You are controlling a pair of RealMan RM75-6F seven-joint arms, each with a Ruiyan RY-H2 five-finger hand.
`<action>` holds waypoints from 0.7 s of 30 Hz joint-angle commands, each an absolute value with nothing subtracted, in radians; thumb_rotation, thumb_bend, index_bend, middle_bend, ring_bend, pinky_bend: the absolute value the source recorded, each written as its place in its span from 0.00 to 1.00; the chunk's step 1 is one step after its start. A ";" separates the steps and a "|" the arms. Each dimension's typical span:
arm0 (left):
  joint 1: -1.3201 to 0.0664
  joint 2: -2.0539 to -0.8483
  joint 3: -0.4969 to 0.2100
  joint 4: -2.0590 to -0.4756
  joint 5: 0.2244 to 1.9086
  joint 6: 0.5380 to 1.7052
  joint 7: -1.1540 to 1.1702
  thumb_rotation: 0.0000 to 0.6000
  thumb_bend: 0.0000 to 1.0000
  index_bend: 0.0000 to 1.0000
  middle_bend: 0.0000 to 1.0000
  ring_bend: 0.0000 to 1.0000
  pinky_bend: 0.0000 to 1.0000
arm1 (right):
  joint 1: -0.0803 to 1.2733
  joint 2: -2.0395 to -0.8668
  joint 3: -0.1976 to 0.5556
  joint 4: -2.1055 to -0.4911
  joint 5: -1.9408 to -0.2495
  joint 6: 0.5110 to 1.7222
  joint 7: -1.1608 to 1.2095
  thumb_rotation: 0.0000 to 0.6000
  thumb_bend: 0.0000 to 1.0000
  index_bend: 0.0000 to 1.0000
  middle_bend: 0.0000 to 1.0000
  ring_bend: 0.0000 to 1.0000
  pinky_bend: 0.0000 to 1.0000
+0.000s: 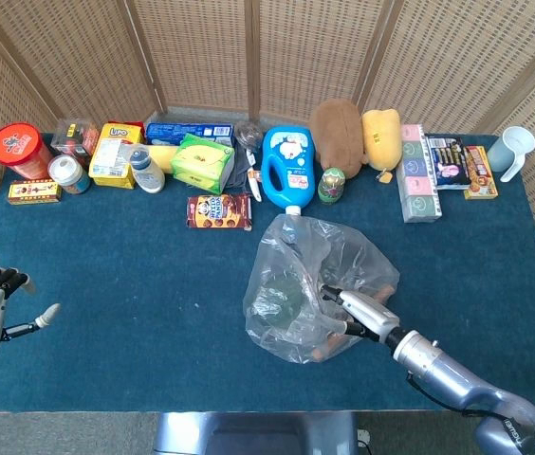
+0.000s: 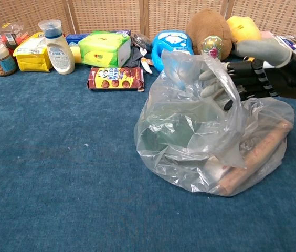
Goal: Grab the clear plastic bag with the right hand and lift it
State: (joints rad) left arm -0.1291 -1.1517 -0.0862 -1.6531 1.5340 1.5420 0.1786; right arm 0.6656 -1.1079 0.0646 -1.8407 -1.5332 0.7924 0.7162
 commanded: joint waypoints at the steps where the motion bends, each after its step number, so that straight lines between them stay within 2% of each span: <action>1: -0.129 -1.154 -0.085 -1.650 1.533 1.541 0.176 0.00 0.16 0.55 0.50 0.43 0.21 | 0.672 -1.099 0.071 -1.858 -1.536 0.798 0.767 0.00 0.19 0.05 0.16 0.14 0.16; 21: -0.131 -1.162 -0.082 -1.635 1.529 1.535 0.166 0.00 0.16 0.55 0.50 0.43 0.21 | 0.703 -1.093 0.089 -1.824 -1.607 0.882 1.171 0.00 0.19 0.05 0.18 0.17 0.17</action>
State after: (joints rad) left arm -0.1314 -1.1625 -0.0824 -1.6347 1.5289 1.5351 0.1660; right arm 0.6991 -1.0957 0.0879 -1.8313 -1.5946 0.8655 1.1391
